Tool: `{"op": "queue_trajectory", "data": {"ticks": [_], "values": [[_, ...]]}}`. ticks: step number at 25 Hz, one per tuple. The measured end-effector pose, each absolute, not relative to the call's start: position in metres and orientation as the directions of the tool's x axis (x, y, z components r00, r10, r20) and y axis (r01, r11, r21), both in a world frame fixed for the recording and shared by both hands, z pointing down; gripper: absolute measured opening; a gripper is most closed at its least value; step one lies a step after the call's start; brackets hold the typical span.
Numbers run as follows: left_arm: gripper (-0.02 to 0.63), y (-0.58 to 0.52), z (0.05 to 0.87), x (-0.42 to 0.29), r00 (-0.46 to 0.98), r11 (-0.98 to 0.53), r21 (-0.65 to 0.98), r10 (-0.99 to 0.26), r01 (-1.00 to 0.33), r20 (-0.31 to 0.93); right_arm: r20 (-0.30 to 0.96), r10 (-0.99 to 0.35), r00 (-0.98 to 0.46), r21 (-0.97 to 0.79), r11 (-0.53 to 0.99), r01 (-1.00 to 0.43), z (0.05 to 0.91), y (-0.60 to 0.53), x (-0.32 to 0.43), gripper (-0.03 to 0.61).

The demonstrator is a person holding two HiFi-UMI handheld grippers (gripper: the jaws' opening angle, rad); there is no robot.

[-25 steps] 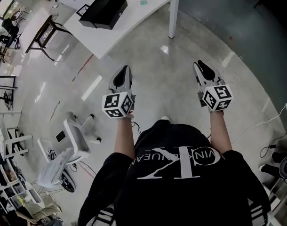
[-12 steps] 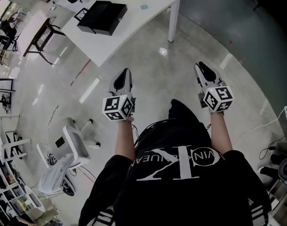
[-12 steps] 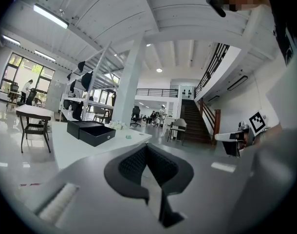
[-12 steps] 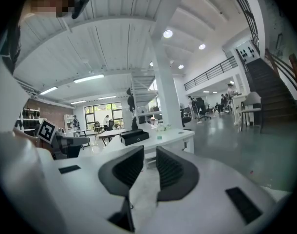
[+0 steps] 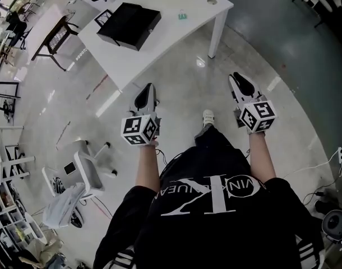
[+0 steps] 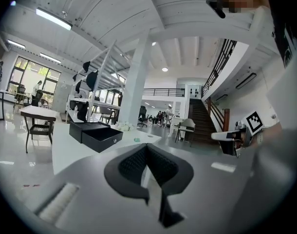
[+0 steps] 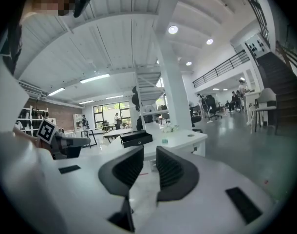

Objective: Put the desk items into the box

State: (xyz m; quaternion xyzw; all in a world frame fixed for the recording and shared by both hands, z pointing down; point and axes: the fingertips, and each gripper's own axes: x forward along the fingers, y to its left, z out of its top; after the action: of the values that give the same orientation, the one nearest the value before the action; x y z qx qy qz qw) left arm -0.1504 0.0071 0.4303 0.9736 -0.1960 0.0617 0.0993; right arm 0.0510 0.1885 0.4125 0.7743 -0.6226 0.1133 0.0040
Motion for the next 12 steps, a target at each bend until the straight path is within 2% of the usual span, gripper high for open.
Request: {"op": "queue_trajectory", "data": {"ticks": [12], "values": [[0.009,-0.042,0.433,-0.068,0.891,-0.879,0.175,-0.412,-0.444,0.191,0.216,-0.970,0.114,-0.157,-0.149,-0.976,0.421,0.117,0.138,0.041]]}}
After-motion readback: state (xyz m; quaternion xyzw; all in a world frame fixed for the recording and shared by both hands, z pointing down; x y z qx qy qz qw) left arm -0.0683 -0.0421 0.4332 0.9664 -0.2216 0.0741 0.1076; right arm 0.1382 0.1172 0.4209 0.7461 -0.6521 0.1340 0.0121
